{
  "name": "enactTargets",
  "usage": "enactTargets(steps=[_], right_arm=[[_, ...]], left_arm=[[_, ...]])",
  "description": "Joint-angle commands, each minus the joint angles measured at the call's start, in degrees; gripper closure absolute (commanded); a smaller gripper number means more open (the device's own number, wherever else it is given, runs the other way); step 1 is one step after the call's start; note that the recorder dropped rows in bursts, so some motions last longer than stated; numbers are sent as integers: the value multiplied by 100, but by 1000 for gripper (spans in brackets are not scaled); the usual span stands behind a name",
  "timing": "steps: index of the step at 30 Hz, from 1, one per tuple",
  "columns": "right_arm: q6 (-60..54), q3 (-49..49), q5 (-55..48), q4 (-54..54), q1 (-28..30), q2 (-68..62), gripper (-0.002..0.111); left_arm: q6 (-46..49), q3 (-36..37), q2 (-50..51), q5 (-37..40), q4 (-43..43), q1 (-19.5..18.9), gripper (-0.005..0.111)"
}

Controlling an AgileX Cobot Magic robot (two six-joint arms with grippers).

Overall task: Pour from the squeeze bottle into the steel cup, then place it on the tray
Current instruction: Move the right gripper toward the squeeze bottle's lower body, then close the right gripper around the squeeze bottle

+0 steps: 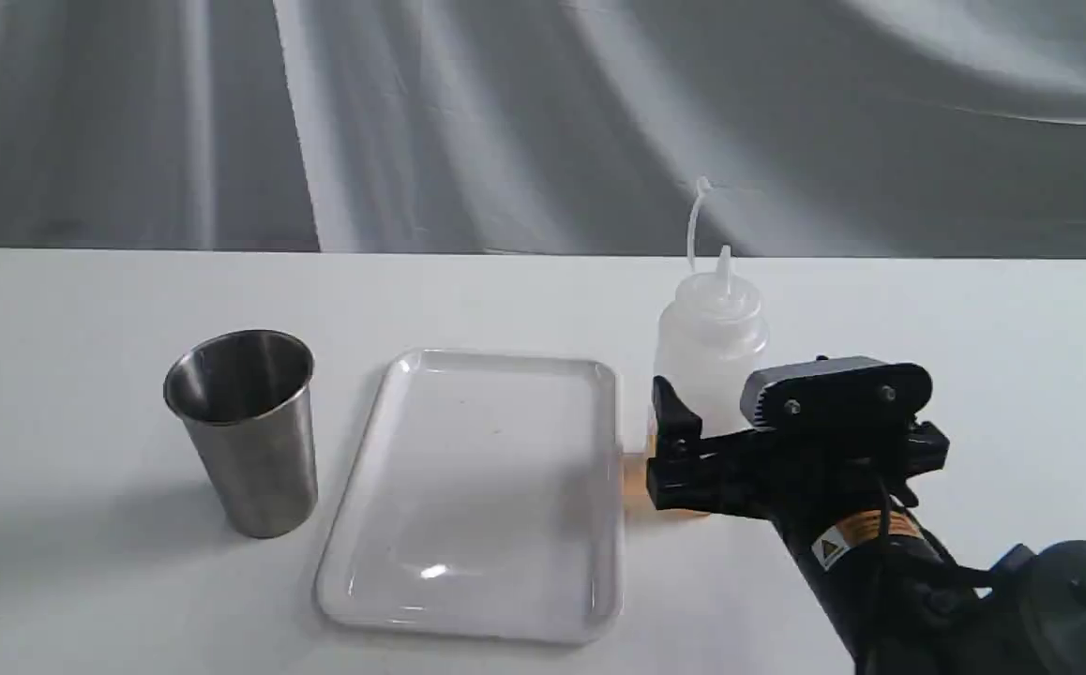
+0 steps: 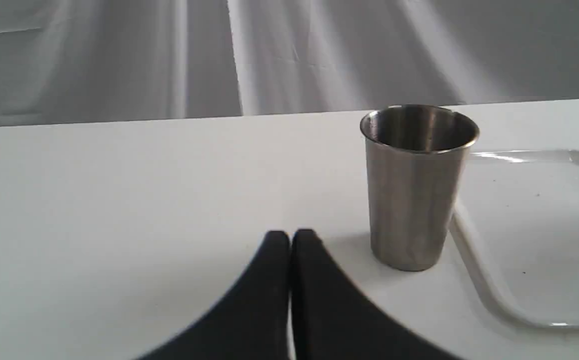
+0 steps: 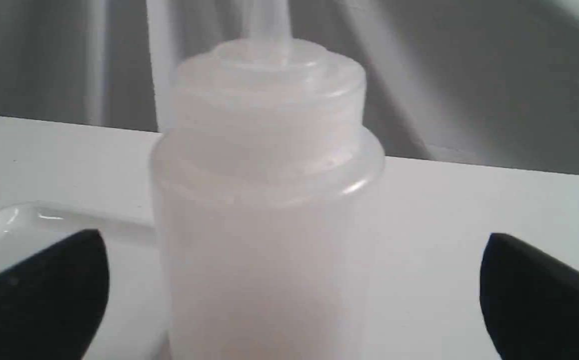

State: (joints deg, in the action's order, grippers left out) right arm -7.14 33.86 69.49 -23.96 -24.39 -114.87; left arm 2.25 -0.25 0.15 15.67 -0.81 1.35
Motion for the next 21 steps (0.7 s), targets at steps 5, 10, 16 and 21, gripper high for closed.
enactTargets(steps=[5, 10, 16, 21], right_arm=[[-19, 96, 47, 659, 322, -359, 3], [-75, 378, 47, 682, 326, -687, 3], [-185, 789, 47, 682, 326, -1027, 3], [-292, 1074, 47, 622, 326, -1293, 3]], left_arm=[[-28, 25, -15, -43, -6, -9, 107], [-28, 25, -15, -43, -6, -9, 107], [-15, 25, -15, -43, -6, -9, 107], [-15, 25, -15, -43, -6, -9, 107]])
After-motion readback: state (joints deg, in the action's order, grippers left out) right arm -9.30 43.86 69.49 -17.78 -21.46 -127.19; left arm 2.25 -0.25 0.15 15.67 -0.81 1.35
